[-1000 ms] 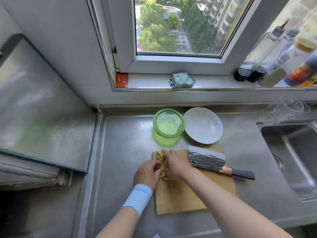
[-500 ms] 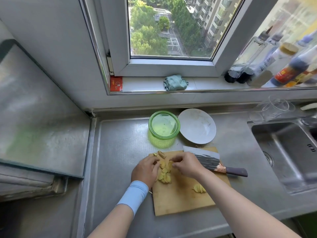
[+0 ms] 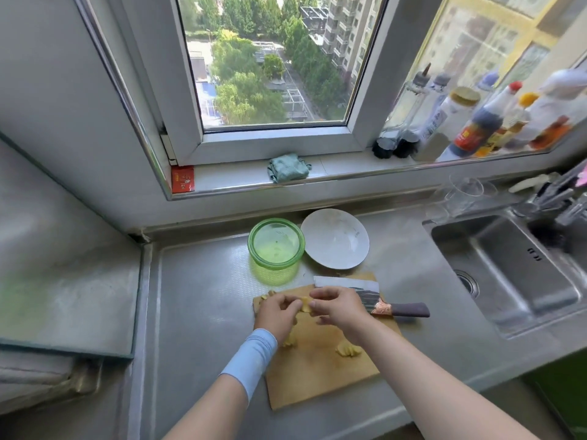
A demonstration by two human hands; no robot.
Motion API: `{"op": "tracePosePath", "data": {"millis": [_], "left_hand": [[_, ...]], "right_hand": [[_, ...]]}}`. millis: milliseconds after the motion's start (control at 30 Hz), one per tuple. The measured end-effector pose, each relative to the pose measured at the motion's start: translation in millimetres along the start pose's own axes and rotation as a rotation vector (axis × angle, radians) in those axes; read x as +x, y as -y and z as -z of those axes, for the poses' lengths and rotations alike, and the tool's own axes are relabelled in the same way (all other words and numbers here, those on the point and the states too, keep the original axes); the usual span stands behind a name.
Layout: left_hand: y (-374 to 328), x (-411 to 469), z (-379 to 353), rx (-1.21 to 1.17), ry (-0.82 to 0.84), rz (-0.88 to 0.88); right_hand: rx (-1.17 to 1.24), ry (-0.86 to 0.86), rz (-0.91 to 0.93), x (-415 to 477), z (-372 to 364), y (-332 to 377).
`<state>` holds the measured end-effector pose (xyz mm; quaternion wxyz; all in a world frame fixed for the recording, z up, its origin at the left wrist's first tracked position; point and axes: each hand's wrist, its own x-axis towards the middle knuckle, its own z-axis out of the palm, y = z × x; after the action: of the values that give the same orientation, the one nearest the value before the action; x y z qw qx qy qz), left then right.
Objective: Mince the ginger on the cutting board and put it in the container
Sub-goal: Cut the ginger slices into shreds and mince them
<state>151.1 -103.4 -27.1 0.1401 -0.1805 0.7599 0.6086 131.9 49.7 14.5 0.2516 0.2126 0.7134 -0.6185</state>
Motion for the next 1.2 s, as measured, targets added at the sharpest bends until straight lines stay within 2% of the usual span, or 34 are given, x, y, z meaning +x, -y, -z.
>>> {"op": "tracePosePath", "data": {"millis": [167,433,567,700,767,833,933,1200], "left_hand": [[-11,-6,-37,-0.026,-0.105,0.032],[-28,-31,-102,0.000,-0.016,0.004],[-14,-35,-119,0.033,0.041,0.001],[11,-38,-128,0.183,0.054,-0.006],[17,-40,-129,0.295,0.009,-0.033],[23,-42,-126,0.474,-0.035,-0.153],[34,-39,-122,0.715,0.049,-0.331],[41,-33,-128,0.737,0.033,-0.371]], "right_hand": [[0.013,-0.033,0.018,-11,46,2],[-0.049,0.004,-0.006,-21,106,-13],[-0.078,0.004,-0.045,-17,126,-33],[-0.136,0.039,-0.118,-13,133,-57],[-0.138,0.070,-0.155,-10,131,-66],[-0.140,0.086,-0.204,-6,128,-72],[-0.166,0.093,-0.269,1,126,-72],[-0.404,0.052,-0.283,13,122,-65]]}}
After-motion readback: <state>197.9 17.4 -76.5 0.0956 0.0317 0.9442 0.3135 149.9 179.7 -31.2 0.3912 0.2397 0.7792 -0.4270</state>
